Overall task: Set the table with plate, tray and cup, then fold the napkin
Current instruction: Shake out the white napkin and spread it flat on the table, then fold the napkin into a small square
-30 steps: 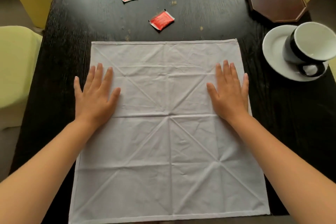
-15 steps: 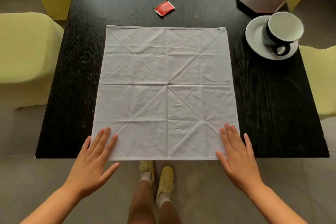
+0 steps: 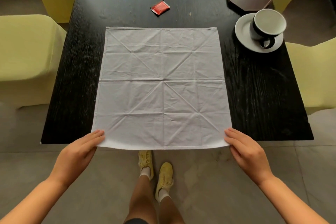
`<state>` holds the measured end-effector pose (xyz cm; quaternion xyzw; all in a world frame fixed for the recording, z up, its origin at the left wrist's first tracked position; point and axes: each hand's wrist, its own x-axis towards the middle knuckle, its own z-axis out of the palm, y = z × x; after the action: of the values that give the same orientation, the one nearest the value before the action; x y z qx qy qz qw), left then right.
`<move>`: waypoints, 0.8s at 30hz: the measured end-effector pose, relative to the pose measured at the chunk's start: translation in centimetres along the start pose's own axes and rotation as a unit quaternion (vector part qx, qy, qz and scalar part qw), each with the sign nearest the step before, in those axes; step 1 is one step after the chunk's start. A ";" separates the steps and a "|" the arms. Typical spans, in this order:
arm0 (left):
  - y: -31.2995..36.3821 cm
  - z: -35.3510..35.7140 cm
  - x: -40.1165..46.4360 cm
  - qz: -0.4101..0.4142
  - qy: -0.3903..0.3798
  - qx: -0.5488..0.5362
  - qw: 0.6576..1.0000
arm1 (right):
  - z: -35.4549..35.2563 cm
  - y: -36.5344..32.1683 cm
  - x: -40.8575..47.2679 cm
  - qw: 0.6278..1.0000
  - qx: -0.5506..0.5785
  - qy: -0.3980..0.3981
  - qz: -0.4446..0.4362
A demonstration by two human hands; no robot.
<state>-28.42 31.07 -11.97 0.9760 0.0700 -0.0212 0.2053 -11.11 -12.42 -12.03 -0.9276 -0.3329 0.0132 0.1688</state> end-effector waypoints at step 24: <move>-5.5 -5.3 25.0 -0.201 0.240 -0.266 0.912 | -3.2 4.1 26.2 0.911 0.248 0.170 0.284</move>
<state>-4.44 41.42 -11.03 0.8262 0.3154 0.1924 0.4254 12.27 -0.06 -8.00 -0.8995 -0.0081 -0.0158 0.4366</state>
